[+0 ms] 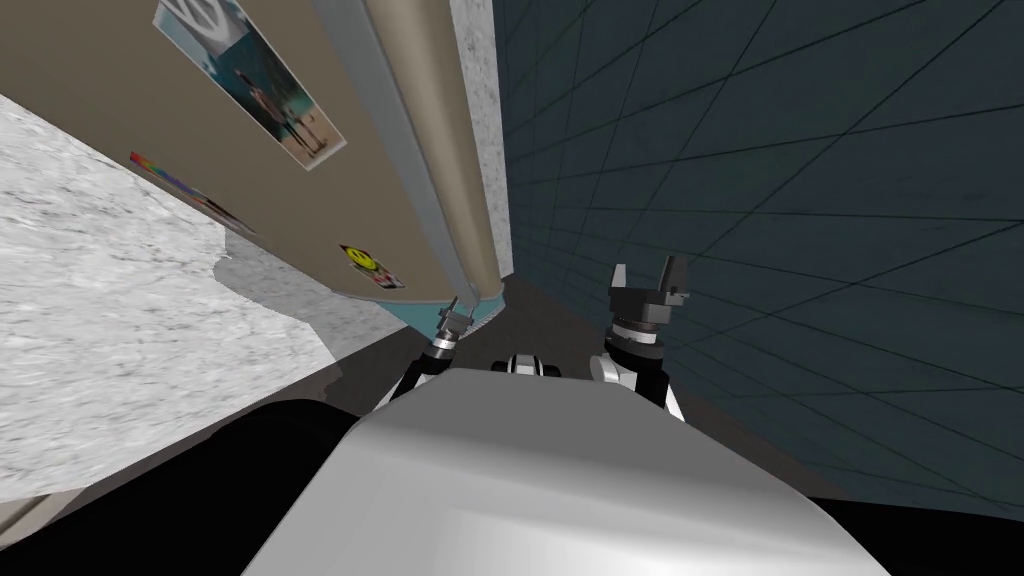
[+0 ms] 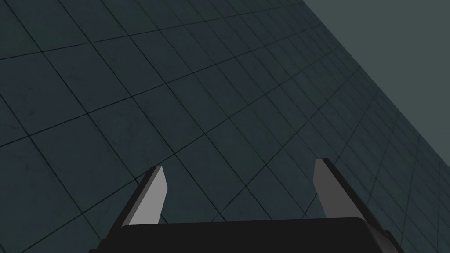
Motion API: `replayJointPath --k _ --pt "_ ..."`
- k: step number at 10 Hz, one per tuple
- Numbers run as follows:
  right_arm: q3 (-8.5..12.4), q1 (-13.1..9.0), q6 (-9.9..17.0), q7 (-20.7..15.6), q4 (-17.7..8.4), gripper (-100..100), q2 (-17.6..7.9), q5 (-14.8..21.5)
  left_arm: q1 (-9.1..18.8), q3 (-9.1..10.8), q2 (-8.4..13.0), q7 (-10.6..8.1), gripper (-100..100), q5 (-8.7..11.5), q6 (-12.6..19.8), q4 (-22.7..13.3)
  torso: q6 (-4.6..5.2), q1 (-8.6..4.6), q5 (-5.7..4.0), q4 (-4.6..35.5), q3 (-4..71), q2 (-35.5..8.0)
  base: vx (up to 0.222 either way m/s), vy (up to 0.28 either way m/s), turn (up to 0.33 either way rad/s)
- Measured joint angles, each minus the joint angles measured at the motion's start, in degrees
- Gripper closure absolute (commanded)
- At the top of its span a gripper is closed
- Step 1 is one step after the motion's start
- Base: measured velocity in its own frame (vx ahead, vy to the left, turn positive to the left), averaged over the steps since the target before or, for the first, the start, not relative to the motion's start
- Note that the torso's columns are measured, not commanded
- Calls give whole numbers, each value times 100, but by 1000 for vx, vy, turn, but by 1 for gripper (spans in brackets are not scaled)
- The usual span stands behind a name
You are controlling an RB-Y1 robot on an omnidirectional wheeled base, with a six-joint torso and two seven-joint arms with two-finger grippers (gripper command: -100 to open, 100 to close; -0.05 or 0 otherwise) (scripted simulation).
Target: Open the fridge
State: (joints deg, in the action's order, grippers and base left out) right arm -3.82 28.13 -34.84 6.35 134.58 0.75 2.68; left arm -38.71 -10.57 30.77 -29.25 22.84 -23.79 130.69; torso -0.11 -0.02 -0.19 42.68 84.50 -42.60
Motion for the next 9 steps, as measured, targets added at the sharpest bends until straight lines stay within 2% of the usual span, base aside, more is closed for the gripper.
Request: replayJointPath --k 2,4,9 --pt "0 2 -1 0 1 0 0 0 -48 -71 80 -27 100 -18 2 -6 14 -15 1 -31 34 58 -202 132 -125" --pt "0 1 0 0 0 0 0 0 -86 -184 343 -138 100 -60 -208 15 6 22 19 -20 -12 -5 -251 184 -121" --pt "0 2 0 0 0 0 0 0 -139 -454 777 -316 100 -160 -490 60 -15 34 15 -9 11 20 -205 164 -101"
